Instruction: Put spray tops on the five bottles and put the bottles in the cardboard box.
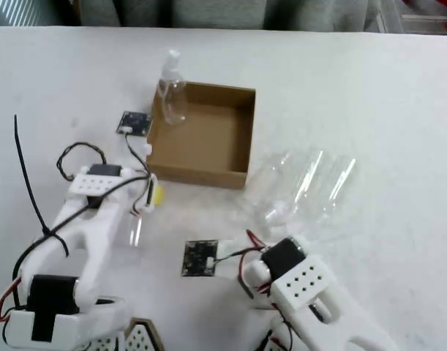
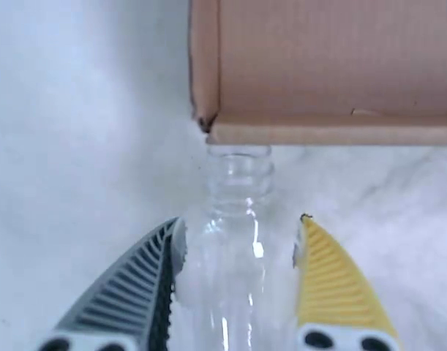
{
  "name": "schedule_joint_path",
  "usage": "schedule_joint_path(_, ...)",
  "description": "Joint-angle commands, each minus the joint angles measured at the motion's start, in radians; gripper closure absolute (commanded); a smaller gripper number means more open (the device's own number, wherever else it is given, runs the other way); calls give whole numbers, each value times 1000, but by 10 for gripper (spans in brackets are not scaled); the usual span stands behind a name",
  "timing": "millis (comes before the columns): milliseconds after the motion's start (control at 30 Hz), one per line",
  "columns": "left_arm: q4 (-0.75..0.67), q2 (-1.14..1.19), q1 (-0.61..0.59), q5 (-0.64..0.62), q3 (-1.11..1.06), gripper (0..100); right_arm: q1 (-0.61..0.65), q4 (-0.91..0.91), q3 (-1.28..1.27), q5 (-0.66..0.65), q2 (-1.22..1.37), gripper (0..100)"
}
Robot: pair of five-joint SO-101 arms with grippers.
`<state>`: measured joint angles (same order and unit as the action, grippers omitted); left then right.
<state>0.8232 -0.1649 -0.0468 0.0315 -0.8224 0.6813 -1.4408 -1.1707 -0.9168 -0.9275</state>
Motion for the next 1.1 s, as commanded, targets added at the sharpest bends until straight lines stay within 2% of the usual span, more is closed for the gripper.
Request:
schedule_joint_path(0, -32, -41, -8, 8, 5, 977, 41, 65, -14, -9, 64, 758)
schedule_joint_path(200, -32, -41, -8, 8, 3, 977, 128, 137, -32, 9, 159, 758)
schedule_joint_path(333, -32, -41, -10, 8, 3, 977, 131, 180, -31, 41, 237, 759)
schedule_joint_path(533, -31, -41, -10, 8, 2, 977, 88, 209, -25, 41, 291, 882)
schedule_joint_path(667, -31, -41, -10, 8, 2, 977, -13, 208, -23, 32, 300, 991)
schedule_joint_path(800, -31, -41, -12, 8, 2, 977, -194, 203, -28, -43, 295, 985)
schedule_joint_path(933, -31, -41, -12, 9, 2, 977, -325, 188, -21, -204, 291, 982)
schedule_joint_path(1067, -31, -41, -12, 11, 0, 977, -432, 84, 41, -388, 289, 982)
